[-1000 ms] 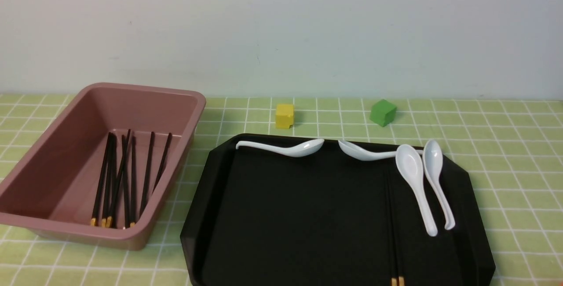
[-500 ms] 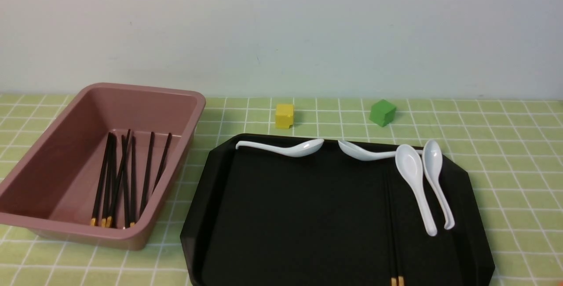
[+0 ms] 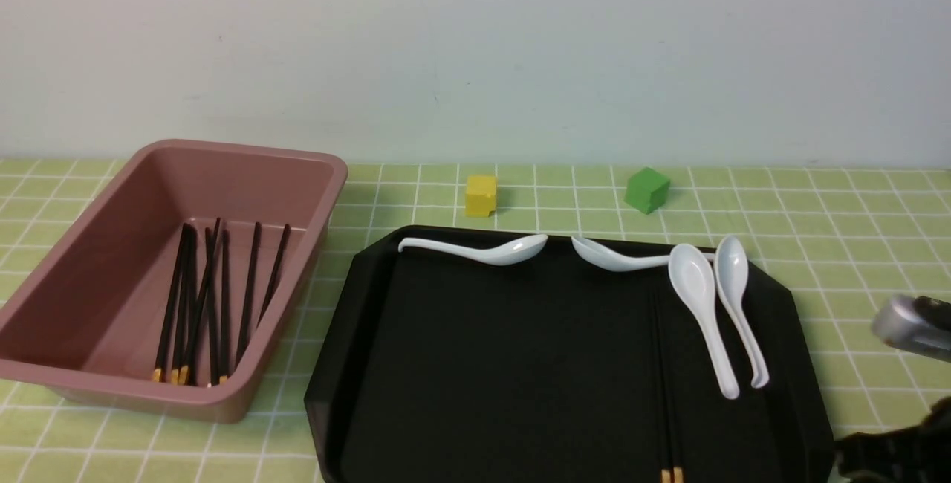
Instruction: On green tablecloth take chopsticks from black tray and put them in box.
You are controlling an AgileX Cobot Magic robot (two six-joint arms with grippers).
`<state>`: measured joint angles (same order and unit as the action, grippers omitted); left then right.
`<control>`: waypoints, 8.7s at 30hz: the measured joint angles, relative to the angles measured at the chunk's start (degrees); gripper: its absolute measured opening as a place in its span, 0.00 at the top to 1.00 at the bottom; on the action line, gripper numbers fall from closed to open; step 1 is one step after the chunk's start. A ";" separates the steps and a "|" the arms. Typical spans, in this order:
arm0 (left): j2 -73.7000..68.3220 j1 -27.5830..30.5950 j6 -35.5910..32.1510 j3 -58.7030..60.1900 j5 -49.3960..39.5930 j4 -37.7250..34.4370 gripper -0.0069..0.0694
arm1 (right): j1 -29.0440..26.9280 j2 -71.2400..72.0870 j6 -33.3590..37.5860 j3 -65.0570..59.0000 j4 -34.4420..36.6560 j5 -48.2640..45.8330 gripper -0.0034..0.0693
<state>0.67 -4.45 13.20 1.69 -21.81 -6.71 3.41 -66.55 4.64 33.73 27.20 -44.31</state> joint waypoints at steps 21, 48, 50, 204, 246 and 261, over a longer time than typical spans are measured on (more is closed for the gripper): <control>0.00 0.00 -0.11 0.00 0.00 0.00 0.60 | 20.21 -33.45 -18.82 26.76 -13.96 1.39 0.88; 0.00 0.00 -0.15 0.00 0.00 0.00 0.60 | 20.63 -41.56 -22.99 30.29 -16.89 1.07 0.78; 0.00 0.00 -0.15 0.00 0.00 0.00 0.60 | 20.63 -41.44 -20.87 30.29 -14.60 0.27 0.78; 0.00 0.00 -0.15 0.00 0.00 0.00 0.60 | 21.52 55.42 -6.43 -17.97 -22.84 35.44 0.90; 0.00 0.00 -0.15 0.00 -0.06 0.00 0.60 | 1.93 67.10 -6.85 -34.69 -22.74 22.75 0.82; 0.00 0.00 -0.15 0.00 -0.06 0.00 0.60 | 1.93 67.10 -6.85 -34.66 -22.57 22.72 0.80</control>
<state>0.67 -4.45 13.05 1.69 -21.88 -6.71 5.34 0.55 -2.21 -0.93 4.63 -21.59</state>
